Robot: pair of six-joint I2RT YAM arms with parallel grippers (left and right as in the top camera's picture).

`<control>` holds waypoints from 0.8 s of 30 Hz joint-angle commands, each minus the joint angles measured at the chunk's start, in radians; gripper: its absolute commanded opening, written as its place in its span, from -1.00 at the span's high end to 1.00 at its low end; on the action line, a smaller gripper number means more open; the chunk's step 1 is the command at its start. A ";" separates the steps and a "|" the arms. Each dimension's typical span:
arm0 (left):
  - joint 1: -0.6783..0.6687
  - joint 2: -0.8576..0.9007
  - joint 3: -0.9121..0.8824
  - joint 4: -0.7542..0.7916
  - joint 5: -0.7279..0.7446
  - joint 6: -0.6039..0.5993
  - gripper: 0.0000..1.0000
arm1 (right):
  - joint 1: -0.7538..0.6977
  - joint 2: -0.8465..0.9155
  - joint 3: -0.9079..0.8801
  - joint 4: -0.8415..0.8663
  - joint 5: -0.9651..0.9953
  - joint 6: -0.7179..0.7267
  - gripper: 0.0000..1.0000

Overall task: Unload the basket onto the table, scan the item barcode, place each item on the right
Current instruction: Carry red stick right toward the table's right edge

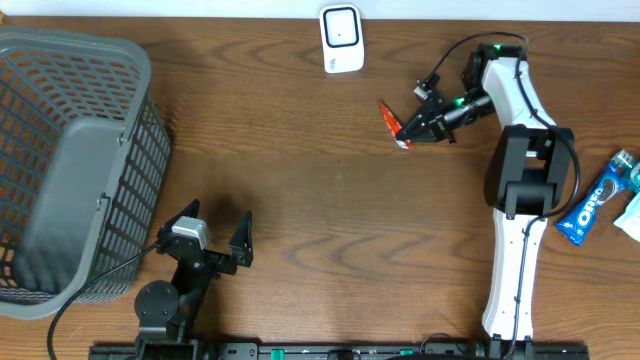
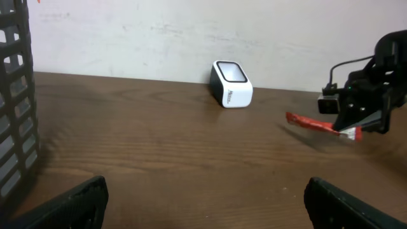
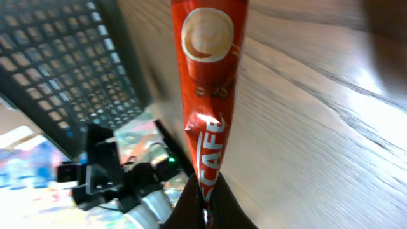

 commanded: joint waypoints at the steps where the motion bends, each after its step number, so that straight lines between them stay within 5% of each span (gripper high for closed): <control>1: -0.002 -0.006 -0.018 -0.032 0.009 -0.009 -0.97 | -0.040 -0.137 0.008 0.001 0.103 -0.032 0.97; 16: -0.002 -0.006 -0.018 -0.032 0.009 -0.009 -0.97 | -0.289 -0.456 0.006 0.136 0.984 0.463 0.97; 24: -0.002 -0.006 -0.018 -0.032 0.009 -0.009 -0.97 | -0.398 -0.425 -0.173 0.362 1.029 0.572 0.97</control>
